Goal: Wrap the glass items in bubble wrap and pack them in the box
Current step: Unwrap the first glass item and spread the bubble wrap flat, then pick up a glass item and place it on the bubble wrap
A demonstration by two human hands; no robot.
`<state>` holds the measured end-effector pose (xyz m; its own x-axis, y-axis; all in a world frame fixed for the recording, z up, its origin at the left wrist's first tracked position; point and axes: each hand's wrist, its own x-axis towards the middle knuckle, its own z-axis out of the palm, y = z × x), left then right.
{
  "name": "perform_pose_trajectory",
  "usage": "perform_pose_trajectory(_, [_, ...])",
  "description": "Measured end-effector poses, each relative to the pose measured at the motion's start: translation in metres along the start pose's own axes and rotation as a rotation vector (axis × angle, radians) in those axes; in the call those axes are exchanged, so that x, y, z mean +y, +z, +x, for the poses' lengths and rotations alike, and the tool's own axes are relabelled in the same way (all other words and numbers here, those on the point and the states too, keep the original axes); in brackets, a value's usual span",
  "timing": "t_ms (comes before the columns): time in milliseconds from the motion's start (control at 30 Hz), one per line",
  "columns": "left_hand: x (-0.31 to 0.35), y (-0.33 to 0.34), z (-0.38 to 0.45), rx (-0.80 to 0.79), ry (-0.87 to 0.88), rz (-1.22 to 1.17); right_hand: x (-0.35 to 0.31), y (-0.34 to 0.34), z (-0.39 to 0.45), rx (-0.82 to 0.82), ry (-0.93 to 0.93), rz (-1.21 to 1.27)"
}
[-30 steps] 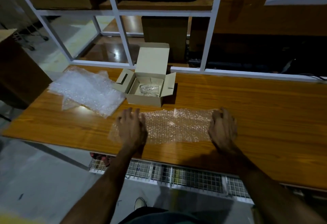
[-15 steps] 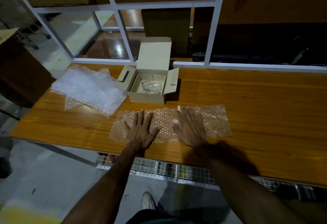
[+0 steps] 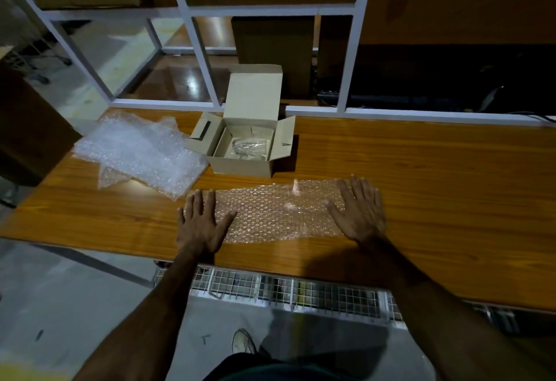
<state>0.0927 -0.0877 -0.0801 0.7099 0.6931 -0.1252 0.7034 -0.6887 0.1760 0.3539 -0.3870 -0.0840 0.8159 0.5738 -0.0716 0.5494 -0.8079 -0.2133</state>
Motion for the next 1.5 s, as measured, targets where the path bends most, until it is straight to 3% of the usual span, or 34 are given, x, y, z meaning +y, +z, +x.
perform_pose_trajectory(467, [-0.018,-0.006,-0.004,0.0,0.062,0.02,0.025,-0.015,0.009,-0.102,0.045,-0.003])
perform_pose_trajectory(667, [-0.025,-0.021,-0.036,0.312,0.059,-0.243,-0.047,-0.071,0.021,0.125,0.04,0.404])
perform_pose_trajectory(733, [-0.034,-0.019,-0.039,0.294,0.029,-0.256,-0.084,-0.089,0.035,0.141,-0.012,0.539])
perform_pose_trajectory(867, [-0.044,-0.017,-0.04,0.223,0.028,-0.215,-0.149,-0.109,0.077,-0.011,-0.12,0.639])
perform_pose_trajectory(1000, [-0.047,-0.019,-0.046,0.325,0.081,-0.181,-0.198,-0.102,0.109,-0.099,-0.172,0.546])
perform_pose_trajectory(1233, [-0.061,-0.008,-0.04,0.24,-0.003,-0.177,-0.255,-0.098,0.14,-0.194,-0.558,0.157])
perform_pose_trajectory(1500, [-0.061,-0.007,-0.044,0.221,-0.012,-0.158,-0.289,-0.084,0.163,-0.322,-0.675,-0.33])
